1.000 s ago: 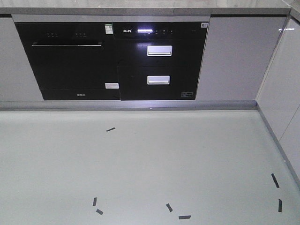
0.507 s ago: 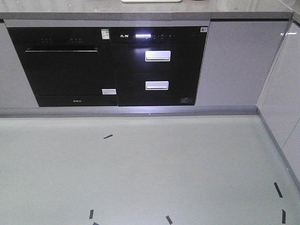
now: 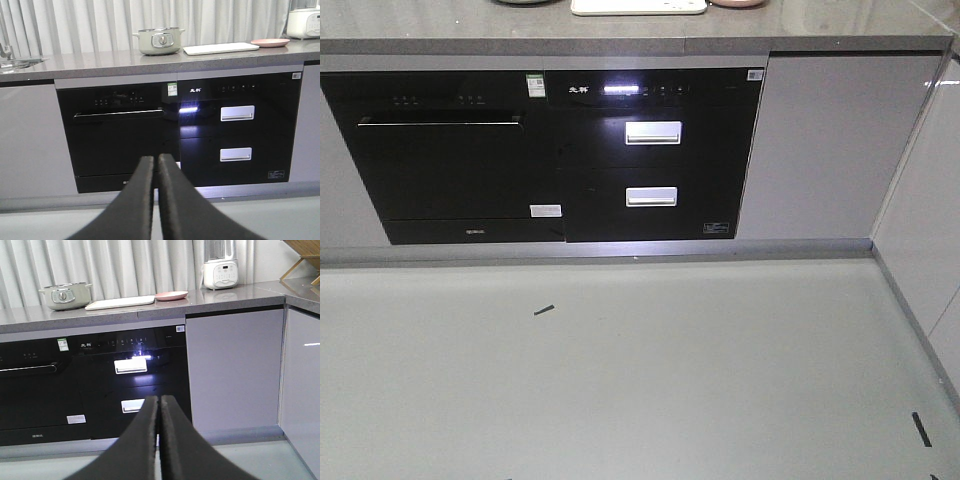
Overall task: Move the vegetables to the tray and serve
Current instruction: 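Drive the base toward the counter with the pot, tray and plate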
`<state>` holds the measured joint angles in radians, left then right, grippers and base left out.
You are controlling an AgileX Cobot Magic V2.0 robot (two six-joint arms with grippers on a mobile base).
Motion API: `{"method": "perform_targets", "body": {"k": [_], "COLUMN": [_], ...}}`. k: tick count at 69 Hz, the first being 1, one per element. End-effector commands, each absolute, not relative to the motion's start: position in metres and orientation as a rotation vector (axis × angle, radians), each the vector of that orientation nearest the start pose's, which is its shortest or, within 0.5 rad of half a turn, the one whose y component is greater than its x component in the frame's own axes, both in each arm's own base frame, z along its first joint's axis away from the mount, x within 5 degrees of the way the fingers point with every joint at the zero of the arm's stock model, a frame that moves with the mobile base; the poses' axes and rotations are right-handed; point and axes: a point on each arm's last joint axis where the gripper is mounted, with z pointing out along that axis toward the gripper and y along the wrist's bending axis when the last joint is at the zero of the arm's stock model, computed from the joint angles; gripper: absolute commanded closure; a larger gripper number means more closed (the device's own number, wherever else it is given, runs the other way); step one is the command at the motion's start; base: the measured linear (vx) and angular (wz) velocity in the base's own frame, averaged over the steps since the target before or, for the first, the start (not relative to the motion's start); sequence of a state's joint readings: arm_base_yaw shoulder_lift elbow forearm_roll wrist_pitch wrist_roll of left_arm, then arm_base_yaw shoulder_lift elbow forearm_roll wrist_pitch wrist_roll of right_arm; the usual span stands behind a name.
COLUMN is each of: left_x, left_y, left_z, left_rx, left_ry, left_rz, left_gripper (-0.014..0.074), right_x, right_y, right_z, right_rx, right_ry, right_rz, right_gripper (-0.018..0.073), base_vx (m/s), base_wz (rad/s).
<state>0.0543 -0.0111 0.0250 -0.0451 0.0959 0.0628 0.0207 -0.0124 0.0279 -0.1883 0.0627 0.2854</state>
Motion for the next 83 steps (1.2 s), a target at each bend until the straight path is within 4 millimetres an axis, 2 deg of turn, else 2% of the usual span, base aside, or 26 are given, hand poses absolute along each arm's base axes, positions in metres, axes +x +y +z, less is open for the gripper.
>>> {"method": "perform_targets", "body": {"k": [1, 83], "left_x": [0.0563, 0.0563], "left_y": [0.0029, 0.0029], "left_z": [0.1968, 0.1968], "left_rx": [-0.035, -0.035], "left_ry": [1.524, 1.524], "left_rz": [0.045, 0.045], "left_gripper": [0.0602, 0.0602], "right_x": [0.0567, 0.0567], "right_y": [0.0012, 0.0012], "right_z": [0.2006, 0.2007], "right_rx": [0.050, 0.050], "right_ry": [1.497, 1.496], "right_rz": [0.086, 0.086], "right_gripper": [0.0562, 0.0562], "base_vx": [0.15, 0.15], "base_wz": [-0.02, 0.00]}}
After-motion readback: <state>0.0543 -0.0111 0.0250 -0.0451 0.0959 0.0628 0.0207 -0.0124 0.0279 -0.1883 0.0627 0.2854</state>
